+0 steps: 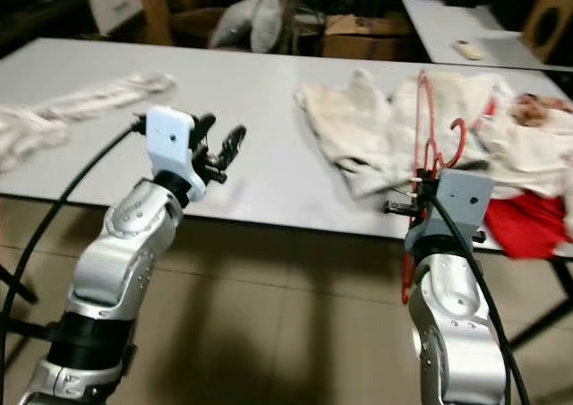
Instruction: Hang hanger
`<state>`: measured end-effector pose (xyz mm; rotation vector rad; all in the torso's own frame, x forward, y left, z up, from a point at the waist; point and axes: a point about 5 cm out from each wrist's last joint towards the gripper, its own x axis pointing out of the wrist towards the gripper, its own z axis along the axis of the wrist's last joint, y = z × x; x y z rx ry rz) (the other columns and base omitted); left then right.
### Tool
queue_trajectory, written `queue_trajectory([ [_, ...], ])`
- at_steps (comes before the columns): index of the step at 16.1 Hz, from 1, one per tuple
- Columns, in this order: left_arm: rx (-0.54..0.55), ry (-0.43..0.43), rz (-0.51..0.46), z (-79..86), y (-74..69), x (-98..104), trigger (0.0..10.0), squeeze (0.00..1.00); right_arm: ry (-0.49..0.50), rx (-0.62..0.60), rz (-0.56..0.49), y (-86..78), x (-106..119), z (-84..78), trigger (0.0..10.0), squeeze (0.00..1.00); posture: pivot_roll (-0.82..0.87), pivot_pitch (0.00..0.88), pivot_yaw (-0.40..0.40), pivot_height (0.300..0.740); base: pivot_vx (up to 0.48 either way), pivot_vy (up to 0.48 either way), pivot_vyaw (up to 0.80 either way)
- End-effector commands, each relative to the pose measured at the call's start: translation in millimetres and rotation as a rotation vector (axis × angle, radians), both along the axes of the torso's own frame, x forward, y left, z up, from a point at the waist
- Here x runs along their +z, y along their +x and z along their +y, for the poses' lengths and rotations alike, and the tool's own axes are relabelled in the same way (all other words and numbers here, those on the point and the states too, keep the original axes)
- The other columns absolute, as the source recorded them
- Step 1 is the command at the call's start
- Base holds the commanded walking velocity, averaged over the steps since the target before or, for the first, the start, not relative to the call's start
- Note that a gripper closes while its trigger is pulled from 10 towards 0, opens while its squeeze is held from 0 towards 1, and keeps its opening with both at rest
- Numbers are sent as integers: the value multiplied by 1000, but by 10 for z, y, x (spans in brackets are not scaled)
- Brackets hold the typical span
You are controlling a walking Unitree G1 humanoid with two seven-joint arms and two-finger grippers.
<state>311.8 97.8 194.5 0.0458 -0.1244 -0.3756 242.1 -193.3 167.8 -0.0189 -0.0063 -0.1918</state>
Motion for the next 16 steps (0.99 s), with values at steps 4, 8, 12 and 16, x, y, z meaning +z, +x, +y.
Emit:
queue_trajectory([
  [4,21,9,24,72,-13,-33,10000,114,2,71,-25,-3,54,117,10000,0,-46,31,43,740,0,-391,0],
  [8,26,14,25,90,-10,-34,10000,110,1,85,-21,4,56,127,10000,0,-50,28,47,740,0,-381,0],
  [12,34,-43,37,91,-7,-27,10000,0,-36,88,-34,-2,91,105,10000,0,-59,22,49,740,0,0,0],
  [16,40,-26,37,97,-2,-39,10000,0,-55,116,-39,-6,103,140,10000,0,-69,24,38,740,0,0,0],
])
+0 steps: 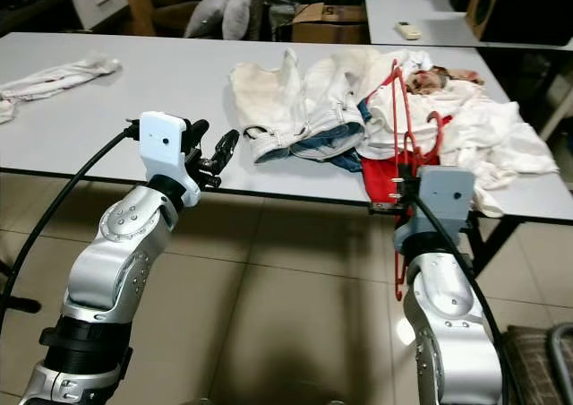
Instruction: Hang hanger
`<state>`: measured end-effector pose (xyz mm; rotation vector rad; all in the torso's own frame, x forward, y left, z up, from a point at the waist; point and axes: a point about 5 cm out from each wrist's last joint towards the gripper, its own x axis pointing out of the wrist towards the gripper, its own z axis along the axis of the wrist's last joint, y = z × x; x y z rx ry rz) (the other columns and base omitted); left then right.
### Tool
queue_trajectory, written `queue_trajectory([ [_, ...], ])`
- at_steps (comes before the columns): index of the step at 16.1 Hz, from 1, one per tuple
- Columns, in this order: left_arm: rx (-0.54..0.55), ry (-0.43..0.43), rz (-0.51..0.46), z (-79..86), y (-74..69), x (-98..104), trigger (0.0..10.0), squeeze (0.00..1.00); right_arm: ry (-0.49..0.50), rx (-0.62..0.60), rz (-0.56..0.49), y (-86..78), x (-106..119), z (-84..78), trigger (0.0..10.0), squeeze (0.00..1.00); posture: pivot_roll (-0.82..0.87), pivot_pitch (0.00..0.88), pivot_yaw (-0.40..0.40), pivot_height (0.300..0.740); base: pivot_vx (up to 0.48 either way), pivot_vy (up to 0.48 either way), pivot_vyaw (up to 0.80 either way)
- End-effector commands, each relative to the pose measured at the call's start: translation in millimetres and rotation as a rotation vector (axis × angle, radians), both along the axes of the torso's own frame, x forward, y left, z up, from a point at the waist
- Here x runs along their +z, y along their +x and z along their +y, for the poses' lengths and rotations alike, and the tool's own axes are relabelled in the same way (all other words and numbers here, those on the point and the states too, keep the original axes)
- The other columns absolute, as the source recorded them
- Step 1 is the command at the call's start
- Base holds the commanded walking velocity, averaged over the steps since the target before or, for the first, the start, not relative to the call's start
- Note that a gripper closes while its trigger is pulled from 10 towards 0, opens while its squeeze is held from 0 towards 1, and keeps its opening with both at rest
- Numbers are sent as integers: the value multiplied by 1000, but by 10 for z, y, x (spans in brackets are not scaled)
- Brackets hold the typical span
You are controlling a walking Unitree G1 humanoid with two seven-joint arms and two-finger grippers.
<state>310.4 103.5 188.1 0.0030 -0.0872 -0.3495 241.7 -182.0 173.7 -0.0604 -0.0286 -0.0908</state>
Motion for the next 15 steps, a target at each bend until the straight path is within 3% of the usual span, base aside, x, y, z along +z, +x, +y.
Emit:
queue_trajectory([
  [1,3,-22,11,27,-29,-12,10000,0,11,3,2,-16,17,17,10000,0,-81,26,36,740,0,0,-800],
  [2,-35,-51,34,-5,-56,-33,10000,0,17,-3,14,-18,6,5,10000,0,-83,25,35,740,0,0,-800],
  [5,-49,-9,44,-20,-69,-64,10000,0,-18,-11,20,-8,11,-19,10000,0,-82,24,31,740,0,0,-800],
  [9,10,-48,54,43,-50,-52,10000,0,-41,-11,60,-22,-41,-15,10000,0,-81,20,31,740,0,0,-800],
  [10,7,-54,18,60,-32,-21,10000,0,-10,-3,64,-32,-62,-4,10000,0,-82,9,30,740,0,0,0],
  [12,18,-37,-19,73,-19,-1,10000,0,-43,-54,23,-30,-28,-32,10000,0,-84,3,27,740,0,0,0],
  [15,10,-51,-38,73,-25,22,10000,0,-58,-35,40,-12,-43,-32,10000,0,-86,0,22,740,0,0,-800],
])
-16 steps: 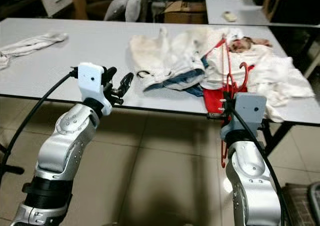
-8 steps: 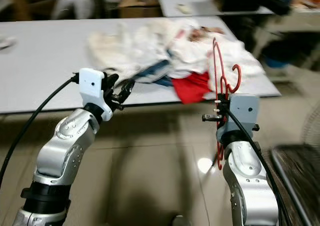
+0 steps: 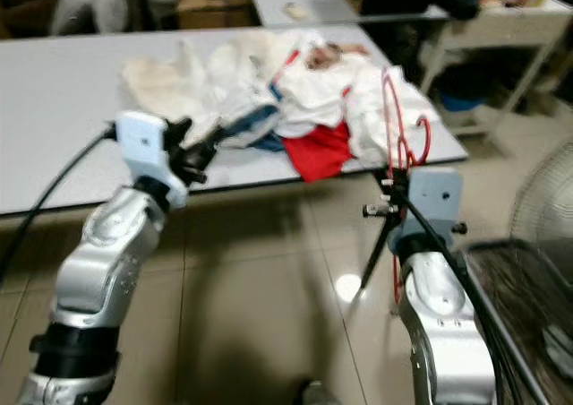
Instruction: Hang hanger
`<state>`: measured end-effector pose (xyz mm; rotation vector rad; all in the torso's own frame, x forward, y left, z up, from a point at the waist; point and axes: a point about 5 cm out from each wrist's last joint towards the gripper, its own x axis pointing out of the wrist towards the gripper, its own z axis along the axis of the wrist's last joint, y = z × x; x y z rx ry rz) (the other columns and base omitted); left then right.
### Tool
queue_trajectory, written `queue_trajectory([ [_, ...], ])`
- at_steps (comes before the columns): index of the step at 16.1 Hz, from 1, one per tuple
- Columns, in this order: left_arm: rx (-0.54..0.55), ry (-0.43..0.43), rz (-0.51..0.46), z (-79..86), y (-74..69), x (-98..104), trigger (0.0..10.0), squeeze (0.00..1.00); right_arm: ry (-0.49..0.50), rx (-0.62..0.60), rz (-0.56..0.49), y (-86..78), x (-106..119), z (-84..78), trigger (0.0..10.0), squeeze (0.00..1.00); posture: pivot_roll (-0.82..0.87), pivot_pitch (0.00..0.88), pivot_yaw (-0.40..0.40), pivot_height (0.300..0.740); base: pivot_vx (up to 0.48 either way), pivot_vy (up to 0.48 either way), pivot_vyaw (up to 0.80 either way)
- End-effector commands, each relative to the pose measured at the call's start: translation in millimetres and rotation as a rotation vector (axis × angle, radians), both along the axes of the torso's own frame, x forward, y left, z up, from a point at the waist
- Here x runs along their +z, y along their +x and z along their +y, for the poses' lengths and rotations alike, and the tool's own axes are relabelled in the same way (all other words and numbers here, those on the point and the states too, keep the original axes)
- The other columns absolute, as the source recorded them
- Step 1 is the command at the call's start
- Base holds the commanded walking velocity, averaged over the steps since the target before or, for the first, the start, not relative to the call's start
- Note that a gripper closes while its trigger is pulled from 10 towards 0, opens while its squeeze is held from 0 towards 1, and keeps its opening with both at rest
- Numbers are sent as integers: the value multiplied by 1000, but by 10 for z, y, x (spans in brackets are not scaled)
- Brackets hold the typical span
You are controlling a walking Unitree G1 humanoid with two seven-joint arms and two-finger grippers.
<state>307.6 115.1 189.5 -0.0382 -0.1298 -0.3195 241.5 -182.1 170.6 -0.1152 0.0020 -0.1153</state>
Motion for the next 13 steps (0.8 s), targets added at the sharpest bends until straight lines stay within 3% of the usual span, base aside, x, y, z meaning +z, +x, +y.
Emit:
queue_trajectory([
  [1,-21,-6,-5,-45,2,7,10000,0,-15,-16,4,-11,-7,-34,10000,0,-86,0,22,740,0,0,-800],
  [4,-43,-44,12,-71,7,-12,10000,0,14,14,6,-23,-18,-9,10000,0,-88,0,21,740,90,0,-546],
  [5,-57,-65,25,-83,4,-19,10000,1000,13,10,3,-23,-15,-13,10000,0,-88,0,21,740,289,0,-800],
  [8,-53,-73,26,-101,16,-6,10000,1000,2,6,-8,-23,0,-22,10000,0,-94,0,25,740,290,0,-692],
  [10,-46,-38,10,-105,34,-6,10000,1000,4,4,-8,-27,4,-29,10000,0,-96,0,25,740,0,0,0],
  [11,-42,-37,11,-94,40,-8,10000,941,1,9,-7,-29,3,-26,10000,0,-96,0,24,740,0,0,-556],
  [12,-35,-35,10,-88,44,-7,10000,576,3,12,-10,-28,6,-26,10000,0,-97,0,23,740,244,0,0],
  [13,-18,-26,15,-69,53,-15,10000,0,-7,21,-10,-21,15,-19,10000,0,-98,0,21,740,244,0,0],
])
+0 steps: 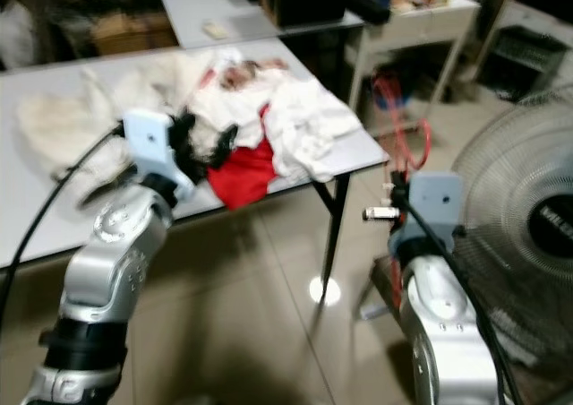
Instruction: Hang hanger
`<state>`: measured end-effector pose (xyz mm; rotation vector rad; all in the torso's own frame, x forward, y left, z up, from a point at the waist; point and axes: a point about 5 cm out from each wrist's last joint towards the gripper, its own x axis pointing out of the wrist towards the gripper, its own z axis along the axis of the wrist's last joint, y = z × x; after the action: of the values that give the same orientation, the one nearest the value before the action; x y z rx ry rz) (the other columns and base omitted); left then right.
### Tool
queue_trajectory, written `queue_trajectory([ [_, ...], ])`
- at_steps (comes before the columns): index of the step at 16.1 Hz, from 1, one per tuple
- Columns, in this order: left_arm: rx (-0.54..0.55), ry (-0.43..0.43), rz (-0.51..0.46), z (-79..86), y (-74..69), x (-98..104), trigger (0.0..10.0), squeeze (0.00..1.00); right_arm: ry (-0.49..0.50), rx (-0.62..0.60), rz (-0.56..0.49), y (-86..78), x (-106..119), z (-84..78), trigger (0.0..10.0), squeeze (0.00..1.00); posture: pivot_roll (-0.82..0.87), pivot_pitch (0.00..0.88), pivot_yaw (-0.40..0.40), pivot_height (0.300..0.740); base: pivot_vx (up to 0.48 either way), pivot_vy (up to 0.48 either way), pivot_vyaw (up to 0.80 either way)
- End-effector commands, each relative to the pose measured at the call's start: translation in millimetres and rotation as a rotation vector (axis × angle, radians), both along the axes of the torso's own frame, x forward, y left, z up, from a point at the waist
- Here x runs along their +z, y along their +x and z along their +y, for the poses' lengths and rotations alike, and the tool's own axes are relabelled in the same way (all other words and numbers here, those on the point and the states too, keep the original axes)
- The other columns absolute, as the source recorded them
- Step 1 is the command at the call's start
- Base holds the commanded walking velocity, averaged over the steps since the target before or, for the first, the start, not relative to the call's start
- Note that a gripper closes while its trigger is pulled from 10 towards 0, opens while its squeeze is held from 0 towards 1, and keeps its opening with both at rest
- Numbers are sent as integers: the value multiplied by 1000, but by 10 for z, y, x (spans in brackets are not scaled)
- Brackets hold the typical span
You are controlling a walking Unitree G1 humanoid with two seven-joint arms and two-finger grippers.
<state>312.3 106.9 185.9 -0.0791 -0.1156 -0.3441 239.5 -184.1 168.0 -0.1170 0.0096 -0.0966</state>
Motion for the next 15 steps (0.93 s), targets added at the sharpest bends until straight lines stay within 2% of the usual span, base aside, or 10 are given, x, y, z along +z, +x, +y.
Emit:
queue_trajectory([
  [1,31,24,1,34,21,7,10000,0,-18,19,-17,7,44,12,10000,0,-98,0,22,740,244,0,0],
  [5,82,15,11,107,63,0,10000,0,-32,78,-6,-1,34,68,10000,0,-99,0,23,740,260,0,0],
  [10,55,24,18,85,57,-20,10000,0,-37,74,-7,2,37,72,10000,0,-100,0,27,740,359,0,0],
  [13,55,20,17,78,64,-19,10000,0,-13,76,-7,5,33,76,10000,0,-100,0,25,740,372,0,-800],
  [15,53,24,15,82,68,-17,10000,0,-29,86,-12,7,39,78,10000,0,-100,0,26,740,373,0,0],
])
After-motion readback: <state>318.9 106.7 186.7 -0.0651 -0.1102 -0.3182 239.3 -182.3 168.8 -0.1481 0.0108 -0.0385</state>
